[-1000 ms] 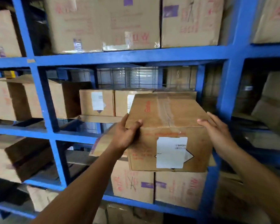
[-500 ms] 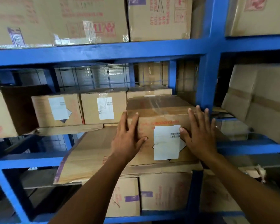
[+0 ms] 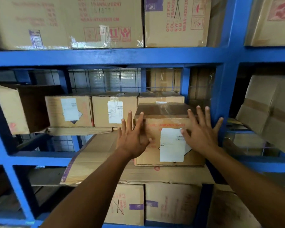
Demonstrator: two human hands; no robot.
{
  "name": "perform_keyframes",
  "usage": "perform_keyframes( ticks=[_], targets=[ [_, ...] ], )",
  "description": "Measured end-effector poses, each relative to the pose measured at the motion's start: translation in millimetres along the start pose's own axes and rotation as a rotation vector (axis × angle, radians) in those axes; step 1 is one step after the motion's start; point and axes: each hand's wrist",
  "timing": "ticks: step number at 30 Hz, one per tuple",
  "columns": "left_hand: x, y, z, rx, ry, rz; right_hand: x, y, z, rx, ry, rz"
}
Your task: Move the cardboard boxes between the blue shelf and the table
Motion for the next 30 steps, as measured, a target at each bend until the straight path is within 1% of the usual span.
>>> perform_keyframes(
  ticks=[2,3,5,8,11,15,18,20,23,27,30],
  targets=[
    [15.5,-20.8,15.0,0.038,-0.005,-0.021,5.8,-3.4,28.9,0.144,0.099,-0.145],
    [25.4,-33.1,25.7,0.077,-0.005,-0.024,8.4,-5.2,51.2,0.206,0.196,-0.183],
    [49.3,-62.0,51.0,0.18,-0.013,-0.027,8.6,-9.6,106.9,0.291,0.418,-0.143],
    [91.6,-114.1,102.9,0.341,-0.021,-0.058,0.8,-28.6,205.4,0.41,0.716,0.023],
    [144.3,-176.3,155.3,0.515,0.004,-0.098,-6.0,-58.5,309.8,0.558,0.957,0.246],
    [226.3,-284.7,215.9,0.796,0.127,-0.224,9.3,-125.9,461.3,0.792,1.123,0.542],
    [286.9,-382.2,239.4,1.013,0.22,-0.357,40.1,-197.5,566.1,0.996,1.172,0.741],
    [321.1,-448.8,241.8,1.161,0.289,-0.445,67.1,-252.3,619.7,1.144,1.188,0.82],
    [362.7,-548.0,221.5,1.383,0.364,-0.586,116.6,-340.1,676.2,1.367,1.207,0.958],
    [398.1,-659.6,153.4,1.682,0.474,-0.79,188.8,-450.9,718.9,1.711,1.202,1.107],
    [401.4,-725.2,91.4,1.905,0.598,-0.963,236.5,-531.7,732.2,1.962,1.192,1.167]
  ],
)
Point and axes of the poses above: each hand's wrist, its own y-axis towards the middle knuckle, its own x-axis out of the back of the hand, z = x × y, and after that the axes turned 6 degrees about -z, right-handed
